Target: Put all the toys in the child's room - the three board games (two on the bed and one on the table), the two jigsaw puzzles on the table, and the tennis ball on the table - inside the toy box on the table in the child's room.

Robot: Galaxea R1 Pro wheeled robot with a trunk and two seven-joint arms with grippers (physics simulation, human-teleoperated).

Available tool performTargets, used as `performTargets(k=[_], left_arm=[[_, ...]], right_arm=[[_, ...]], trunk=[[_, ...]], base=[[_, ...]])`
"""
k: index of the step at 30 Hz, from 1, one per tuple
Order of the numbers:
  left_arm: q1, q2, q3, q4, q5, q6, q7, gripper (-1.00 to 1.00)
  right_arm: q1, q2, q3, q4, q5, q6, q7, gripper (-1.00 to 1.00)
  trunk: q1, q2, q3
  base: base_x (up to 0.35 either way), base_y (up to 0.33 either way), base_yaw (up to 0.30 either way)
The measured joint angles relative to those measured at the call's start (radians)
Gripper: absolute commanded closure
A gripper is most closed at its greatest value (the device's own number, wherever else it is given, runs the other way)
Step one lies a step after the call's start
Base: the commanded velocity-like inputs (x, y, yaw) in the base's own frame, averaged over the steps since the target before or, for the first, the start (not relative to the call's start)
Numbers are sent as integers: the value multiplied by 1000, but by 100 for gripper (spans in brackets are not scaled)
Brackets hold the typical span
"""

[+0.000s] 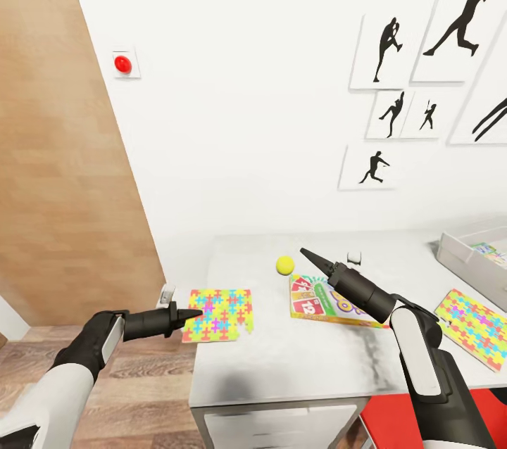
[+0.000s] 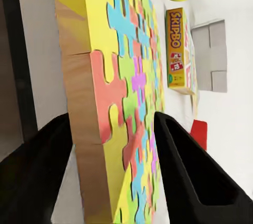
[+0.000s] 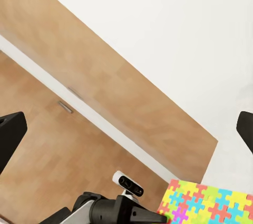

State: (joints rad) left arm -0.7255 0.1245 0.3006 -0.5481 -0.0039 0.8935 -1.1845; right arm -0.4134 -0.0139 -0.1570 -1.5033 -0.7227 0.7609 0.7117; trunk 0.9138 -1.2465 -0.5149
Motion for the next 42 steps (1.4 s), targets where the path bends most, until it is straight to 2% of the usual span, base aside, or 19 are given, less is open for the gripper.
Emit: performTargets(k=[2, 3, 12, 16, 18, 22, 27, 32, 36, 42], left_arm=[[0, 1, 1, 0, 4, 4, -1, 100], [0, 1, 0, 0, -6, -6, 0, 100], [0, 4, -3, -3, -9, -12, -12, 100], [-2, 17, -4, -11, -11, -8, -20, 100], [-3, 40, -3, -11, -12, 1, -22, 100], [-4, 66, -2, -12, -10, 8, -44, 100], [-5, 107, -5, -15, -15, 16, -155, 100], [-6, 169, -7, -39, -15, 45, -216, 100], [-6, 202, -12, -68, -20, 73, -269, 100], [-6, 280, -13, -77, -19, 82, -321, 100]], right_arm=[[0, 0, 0, 0, 0, 0, 0, -100], [0, 0, 0, 0, 0, 0, 0, -100], [0, 0, 0, 0, 0, 0, 0, -100], [0, 0, 0, 0, 0, 0, 0, -100], [0, 0, 0, 0, 0, 0, 0, -100], [0, 0, 0, 0, 0, 0, -1, -100], [0, 0, 1, 0, 1, -1, -1, -100], [0, 2, 2, -1, -1, -4, -1, -100], [0, 3, 3, -1, -1, -6, -2, -100], [0, 3, 2, -1, -2, -12, -4, -100]], trunk=[[0, 0, 0], [0, 0, 0], [-34, 63, 28], [-50, 91, 41], [-57, 105, 47], [-73, 133, 59], [-92, 168, 75], [-111, 203, 91], [-126, 231, 103], [-149, 273, 122]], base=[[0, 0, 0], [0, 0, 0], [0, 0, 0], [0, 0, 0], [0, 0, 0], [0, 0, 0], [0, 0, 0], [0, 0, 0], [0, 0, 0], [0, 0, 0]])
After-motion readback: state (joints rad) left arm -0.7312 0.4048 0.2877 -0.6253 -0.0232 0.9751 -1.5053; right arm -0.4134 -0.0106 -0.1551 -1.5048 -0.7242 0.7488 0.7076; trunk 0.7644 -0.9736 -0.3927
